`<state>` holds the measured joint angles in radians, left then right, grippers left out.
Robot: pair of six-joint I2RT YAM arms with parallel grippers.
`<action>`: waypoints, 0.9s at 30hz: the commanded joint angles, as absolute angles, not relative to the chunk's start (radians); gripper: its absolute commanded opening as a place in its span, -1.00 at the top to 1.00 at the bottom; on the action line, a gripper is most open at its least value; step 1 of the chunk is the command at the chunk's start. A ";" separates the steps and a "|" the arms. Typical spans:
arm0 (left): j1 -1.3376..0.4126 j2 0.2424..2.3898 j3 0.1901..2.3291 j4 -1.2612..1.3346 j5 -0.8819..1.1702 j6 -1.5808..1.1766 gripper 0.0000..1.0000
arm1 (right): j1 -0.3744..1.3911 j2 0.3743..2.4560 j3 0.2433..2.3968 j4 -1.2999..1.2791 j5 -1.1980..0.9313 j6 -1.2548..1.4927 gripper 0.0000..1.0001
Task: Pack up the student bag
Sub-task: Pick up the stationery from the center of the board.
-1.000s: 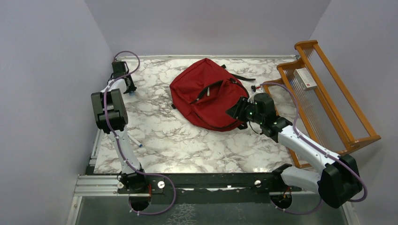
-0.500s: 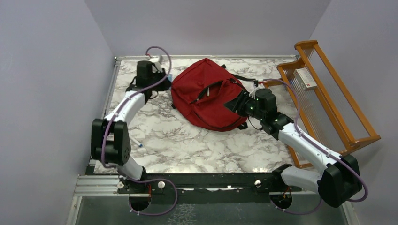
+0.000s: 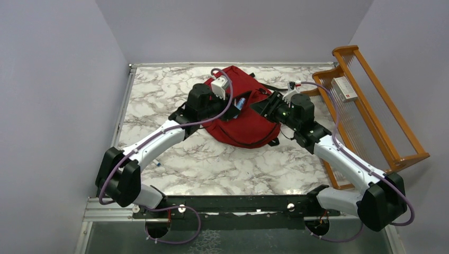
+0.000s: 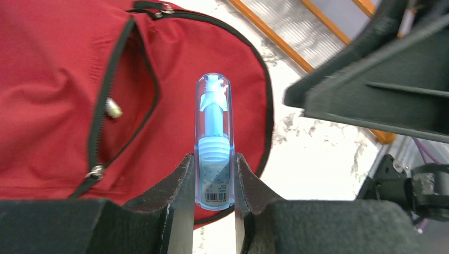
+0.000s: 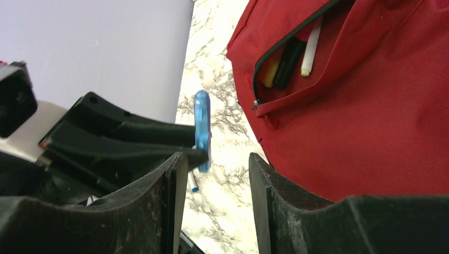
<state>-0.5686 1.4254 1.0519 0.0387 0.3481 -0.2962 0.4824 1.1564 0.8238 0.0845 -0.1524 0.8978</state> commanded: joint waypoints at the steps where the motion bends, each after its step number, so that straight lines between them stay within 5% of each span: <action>1: -0.622 1.431 1.057 0.097 0.325 -0.321 1.00 | 0.476 1.183 0.858 0.119 -0.179 0.923 -0.02; 20: -0.693 1.505 1.107 0.133 0.328 -0.316 1.00 | 0.476 1.291 0.880 0.111 -0.247 0.967 0.16; 27: -0.695 1.501 1.102 0.142 0.337 -0.305 0.94 | 0.476 1.306 0.865 0.144 -0.266 0.988 0.61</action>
<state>-0.6895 1.5043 1.0733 0.0986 0.3428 -0.3161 0.4824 1.2980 0.8482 0.1013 -0.2314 0.9745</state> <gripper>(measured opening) 0.258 0.256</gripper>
